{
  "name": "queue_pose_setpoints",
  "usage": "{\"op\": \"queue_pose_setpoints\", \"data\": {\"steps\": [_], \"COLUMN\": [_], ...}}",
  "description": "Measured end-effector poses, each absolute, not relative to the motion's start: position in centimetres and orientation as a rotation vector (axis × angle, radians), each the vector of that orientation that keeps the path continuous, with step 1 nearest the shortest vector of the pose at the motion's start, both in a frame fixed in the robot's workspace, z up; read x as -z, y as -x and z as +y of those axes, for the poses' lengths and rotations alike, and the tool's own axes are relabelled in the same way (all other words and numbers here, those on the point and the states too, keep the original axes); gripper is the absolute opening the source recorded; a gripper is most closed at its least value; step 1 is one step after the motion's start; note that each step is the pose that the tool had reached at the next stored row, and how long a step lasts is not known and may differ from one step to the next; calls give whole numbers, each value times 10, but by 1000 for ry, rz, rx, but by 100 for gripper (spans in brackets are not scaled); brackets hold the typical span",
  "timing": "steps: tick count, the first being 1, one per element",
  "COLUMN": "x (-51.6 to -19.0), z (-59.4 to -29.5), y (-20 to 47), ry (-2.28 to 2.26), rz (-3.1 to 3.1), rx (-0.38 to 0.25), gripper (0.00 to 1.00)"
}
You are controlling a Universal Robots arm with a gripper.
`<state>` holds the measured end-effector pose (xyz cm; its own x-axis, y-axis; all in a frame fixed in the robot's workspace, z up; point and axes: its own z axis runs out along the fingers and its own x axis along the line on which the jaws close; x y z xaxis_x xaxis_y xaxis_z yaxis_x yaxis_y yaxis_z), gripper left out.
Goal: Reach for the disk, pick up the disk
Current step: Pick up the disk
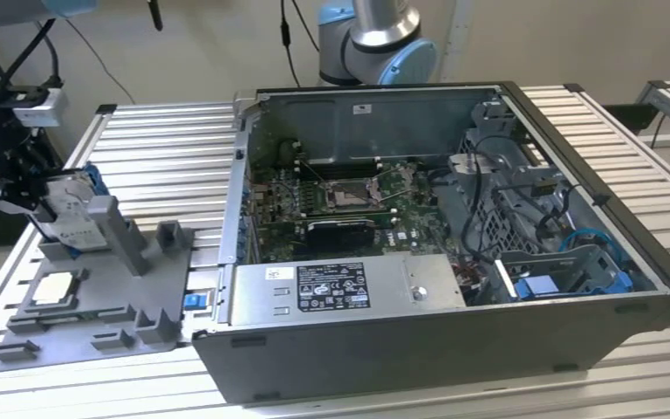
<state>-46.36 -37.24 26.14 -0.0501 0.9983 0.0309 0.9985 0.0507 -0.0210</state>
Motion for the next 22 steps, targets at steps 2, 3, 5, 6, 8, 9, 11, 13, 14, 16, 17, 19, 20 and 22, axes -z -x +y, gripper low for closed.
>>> {"op": "queue_pose_setpoints", "data": {"steps": [2, 3, 5, 6, 8, 9, 11, 13, 14, 16, 17, 19, 20, 22], "x": [-262, -262, -261, -261, -262, -262, -262, -262, -262, -263, -263, -264, -265, -266], "z": [-372, -372, -372, -372, -372, -373, -372, -372, -372, -372, -372, -372, -372, -372], "y": [464, 464, 464, 464, 464, 464, 464, 464, 464, 464, 464, 465, 465, 465], "ry": [2136, 2136, 2139, 2141, 2143, 2141, 2141, 2143, 2143, 2143, 2143, 2144, 2145, 2146], "rz": [-2246, -2246, -2249, -2251, -2253, -2252, -2252, -2254, -2254, -2254, -2254, -2254, -2253, -2253], "rx": [17, 17, 12, 7, 2, 5, 6, 0, 0, 0, 0, 1, 0, 1], "gripper": [0, 0, 0, 0, 0, 0, 0, 0, 0, 0, 0, 0, 0, 0]}}
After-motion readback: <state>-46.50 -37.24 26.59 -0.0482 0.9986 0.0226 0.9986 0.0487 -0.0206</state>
